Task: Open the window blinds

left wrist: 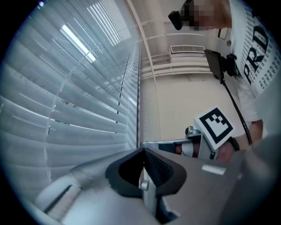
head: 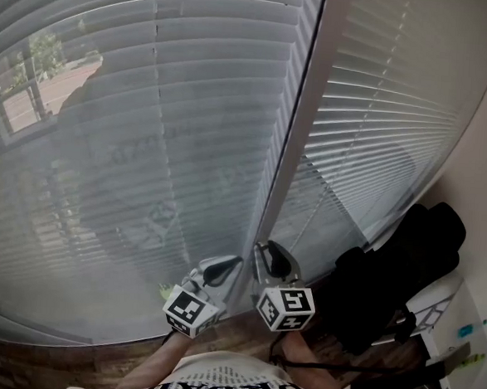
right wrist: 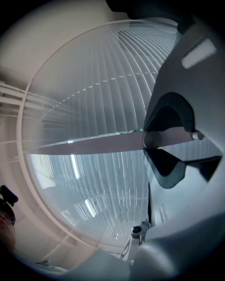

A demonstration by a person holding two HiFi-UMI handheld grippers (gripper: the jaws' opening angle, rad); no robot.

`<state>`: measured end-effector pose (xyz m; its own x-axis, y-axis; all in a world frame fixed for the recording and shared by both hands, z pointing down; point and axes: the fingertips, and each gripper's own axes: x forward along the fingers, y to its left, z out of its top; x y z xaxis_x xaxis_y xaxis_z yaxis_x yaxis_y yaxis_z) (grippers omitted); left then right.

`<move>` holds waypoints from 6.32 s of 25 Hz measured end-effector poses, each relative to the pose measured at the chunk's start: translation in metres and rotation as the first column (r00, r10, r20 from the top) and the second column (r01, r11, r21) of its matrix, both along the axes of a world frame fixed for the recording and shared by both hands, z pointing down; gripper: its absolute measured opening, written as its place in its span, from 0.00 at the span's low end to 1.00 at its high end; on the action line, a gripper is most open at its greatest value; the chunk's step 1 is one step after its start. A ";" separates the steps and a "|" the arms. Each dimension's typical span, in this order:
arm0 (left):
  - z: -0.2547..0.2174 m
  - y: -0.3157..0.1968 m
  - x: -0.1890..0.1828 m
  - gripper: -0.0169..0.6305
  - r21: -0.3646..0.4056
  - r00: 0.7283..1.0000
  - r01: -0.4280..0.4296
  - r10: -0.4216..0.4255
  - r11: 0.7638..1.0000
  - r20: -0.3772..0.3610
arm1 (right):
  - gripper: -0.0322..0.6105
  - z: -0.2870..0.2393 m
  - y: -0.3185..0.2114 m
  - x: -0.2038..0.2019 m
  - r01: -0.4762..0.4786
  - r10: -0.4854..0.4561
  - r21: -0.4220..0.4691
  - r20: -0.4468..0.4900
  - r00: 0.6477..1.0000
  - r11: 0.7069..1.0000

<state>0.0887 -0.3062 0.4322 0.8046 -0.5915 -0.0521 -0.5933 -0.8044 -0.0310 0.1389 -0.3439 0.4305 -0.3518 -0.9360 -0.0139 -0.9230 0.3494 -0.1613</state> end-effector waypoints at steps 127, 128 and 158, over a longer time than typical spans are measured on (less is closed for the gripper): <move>-0.002 -0.005 0.004 0.01 -0.008 0.998 0.048 -0.048 0.999 -0.027 | 0.26 -0.004 0.006 -0.013 0.088 0.001 0.142 -0.533 0.846 0.986; -0.003 -0.005 0.003 0.01 -0.003 0.998 0.050 -0.050 0.999 -0.026 | 0.26 -0.004 0.006 -0.012 0.082 -0.006 0.132 -0.495 0.869 0.988; 0.000 -0.002 0.008 0.01 0.046 1.000 0.028 -0.028 0.999 -0.001 | 0.26 -0.001 0.002 -0.002 0.037 -0.036 0.018 -0.068 0.997 0.999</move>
<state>0.0963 -0.3085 0.4319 0.7879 -0.6106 -0.0799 -0.6155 -0.7852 -0.0680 0.1366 -0.3418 0.4293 -0.3868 -0.9222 -0.0071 -0.9181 0.3857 -0.0913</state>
